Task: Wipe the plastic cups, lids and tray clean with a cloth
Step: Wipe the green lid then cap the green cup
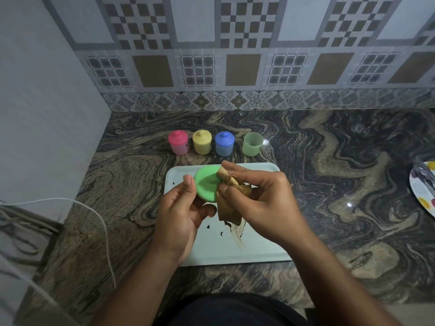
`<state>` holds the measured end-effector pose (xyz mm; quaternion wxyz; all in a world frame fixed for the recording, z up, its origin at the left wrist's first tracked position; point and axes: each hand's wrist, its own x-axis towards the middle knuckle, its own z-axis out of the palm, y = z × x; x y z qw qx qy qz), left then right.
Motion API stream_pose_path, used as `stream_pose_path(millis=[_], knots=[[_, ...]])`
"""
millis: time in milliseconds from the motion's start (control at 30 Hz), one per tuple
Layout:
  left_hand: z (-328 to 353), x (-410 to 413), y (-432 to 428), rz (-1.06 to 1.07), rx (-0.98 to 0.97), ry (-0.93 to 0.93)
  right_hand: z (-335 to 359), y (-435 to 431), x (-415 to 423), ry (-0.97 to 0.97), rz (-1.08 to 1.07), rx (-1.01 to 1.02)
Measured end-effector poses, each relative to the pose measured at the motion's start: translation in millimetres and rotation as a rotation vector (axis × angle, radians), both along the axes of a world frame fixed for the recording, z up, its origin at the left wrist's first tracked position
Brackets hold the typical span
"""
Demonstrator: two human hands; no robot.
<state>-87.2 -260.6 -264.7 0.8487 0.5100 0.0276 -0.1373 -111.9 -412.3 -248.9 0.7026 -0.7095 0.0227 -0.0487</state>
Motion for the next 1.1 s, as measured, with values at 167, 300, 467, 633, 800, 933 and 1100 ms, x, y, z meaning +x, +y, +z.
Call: stream_pose_path(millis=[167, 300, 467, 633, 800, 933, 1100], knots=[[-0.6, -3.5, -0.4, -0.007, 0.096, -0.118, -3.3, -4.9, 4.4, -0.033, -0.044, -0.03], [4.5, -2.0, 1.0, 0.022, 0.1, -0.025, -1.6, -5.4, 3.9, -0.06, -0.029, -0.116], [1.9, -0.4, -0.9, 0.023, 0.074, 0.008, -0.7, -3.8, 2.4, -0.035, -0.003, -0.112], [-0.5, -4.0, 2.5, -0.078, 0.013, -0.13, -0.5, -2.0, 3.7, -0.043, -0.029, -0.074], [10.3, -5.0, 1.6, -0.021, 0.077, -0.035, 1.2, -8.0, 5.0, -0.1, -0.028, -0.143], [10.9, -5.7, -1.2, -0.025, 0.107, 0.006, -1.2, -8.0, 3.4, -0.067, -0.042, -0.088], [1.0, -7.5, 0.1, -0.151, -0.008, -0.156, -0.1, -7.3, 2.3, -0.044, -0.058, -0.029]])
